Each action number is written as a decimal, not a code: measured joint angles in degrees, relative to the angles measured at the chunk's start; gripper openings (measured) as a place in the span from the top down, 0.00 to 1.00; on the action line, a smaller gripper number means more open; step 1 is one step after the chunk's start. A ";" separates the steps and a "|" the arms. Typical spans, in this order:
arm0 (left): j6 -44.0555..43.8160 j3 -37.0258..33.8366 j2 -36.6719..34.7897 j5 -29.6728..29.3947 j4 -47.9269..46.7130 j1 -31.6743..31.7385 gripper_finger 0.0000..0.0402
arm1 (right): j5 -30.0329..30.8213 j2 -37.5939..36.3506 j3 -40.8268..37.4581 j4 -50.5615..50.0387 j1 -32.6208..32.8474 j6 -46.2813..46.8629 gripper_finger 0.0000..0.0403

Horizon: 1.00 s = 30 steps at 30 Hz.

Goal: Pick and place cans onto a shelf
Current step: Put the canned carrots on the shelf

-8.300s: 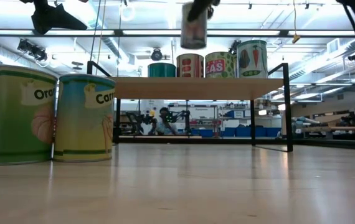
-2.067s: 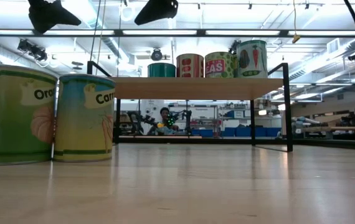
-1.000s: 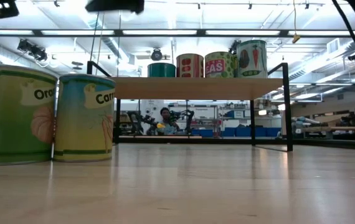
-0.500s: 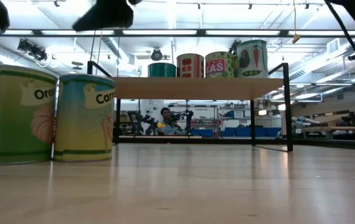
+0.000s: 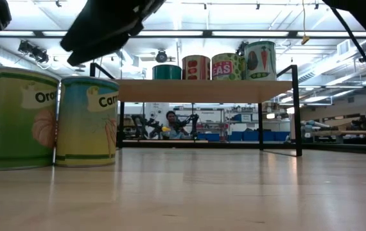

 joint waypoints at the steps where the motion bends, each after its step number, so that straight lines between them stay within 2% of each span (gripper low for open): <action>1: -0.06 0.00 0.09 -0.02 0.54 0.04 0.22 | -0.12 0.34 0.01 0.15 0.03 -0.57 0.03; 8: -0.98 0.00 0.27 0.00 1.38 0.09 0.22 | 1.92 3.64 0.00 0.06 0.03 -2.82 0.03; 14: -0.92 0.00 0.28 0.02 1.31 0.11 0.22 | 3.89 3.65 0.00 -1.49 -0.25 -3.66 0.04; 30: -0.87 0.00 0.26 0.02 0.22 0.11 0.22 | 1.47 3.63 0.02 -3.52 -1.53 2.06 0.19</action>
